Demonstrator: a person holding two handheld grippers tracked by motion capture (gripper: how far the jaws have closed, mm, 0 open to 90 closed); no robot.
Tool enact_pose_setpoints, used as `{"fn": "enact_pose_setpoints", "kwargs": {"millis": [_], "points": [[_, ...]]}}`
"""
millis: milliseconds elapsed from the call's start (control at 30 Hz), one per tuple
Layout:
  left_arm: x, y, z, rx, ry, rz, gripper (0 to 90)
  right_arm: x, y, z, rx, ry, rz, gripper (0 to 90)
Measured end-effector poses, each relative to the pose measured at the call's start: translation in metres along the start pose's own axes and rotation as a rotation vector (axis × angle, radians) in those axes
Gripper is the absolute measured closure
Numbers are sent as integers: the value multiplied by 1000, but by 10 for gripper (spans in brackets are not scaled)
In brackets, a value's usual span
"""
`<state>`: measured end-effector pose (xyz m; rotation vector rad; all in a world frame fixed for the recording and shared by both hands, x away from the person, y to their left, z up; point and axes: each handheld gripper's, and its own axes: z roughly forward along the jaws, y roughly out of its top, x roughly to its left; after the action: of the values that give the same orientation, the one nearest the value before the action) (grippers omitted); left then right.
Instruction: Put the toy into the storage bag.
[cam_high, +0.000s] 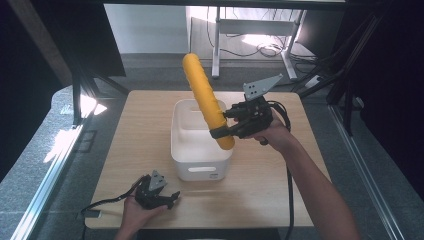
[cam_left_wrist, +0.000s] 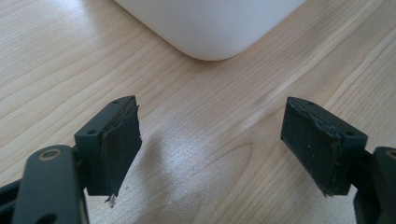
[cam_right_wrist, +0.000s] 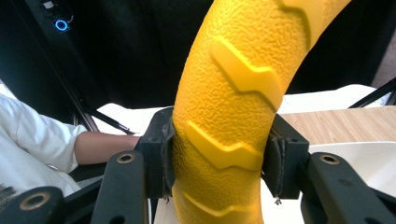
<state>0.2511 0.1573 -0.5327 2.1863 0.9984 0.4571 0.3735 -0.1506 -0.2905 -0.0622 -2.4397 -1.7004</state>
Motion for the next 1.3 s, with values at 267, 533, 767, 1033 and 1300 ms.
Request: {"fn": "enact_pose_setpoints", "kwargs": {"millis": [267,533,767,1033,1300], "points": [[0,0,0,1,0,0,201,0,-2,7,21,19,2,514],[-1,0,0,1,0,0,201,-2,-6,15,35,41,6,514],[-1,-1,0,3,0,0,201,-5,-12,22,61,57,13,513],[-1,-1,0,4,1,2,201,-11,-20,31,79,74,26,513],[-1,-1,0,5,-1,2,201,-21,-29,37,94,74,51,511]]}}
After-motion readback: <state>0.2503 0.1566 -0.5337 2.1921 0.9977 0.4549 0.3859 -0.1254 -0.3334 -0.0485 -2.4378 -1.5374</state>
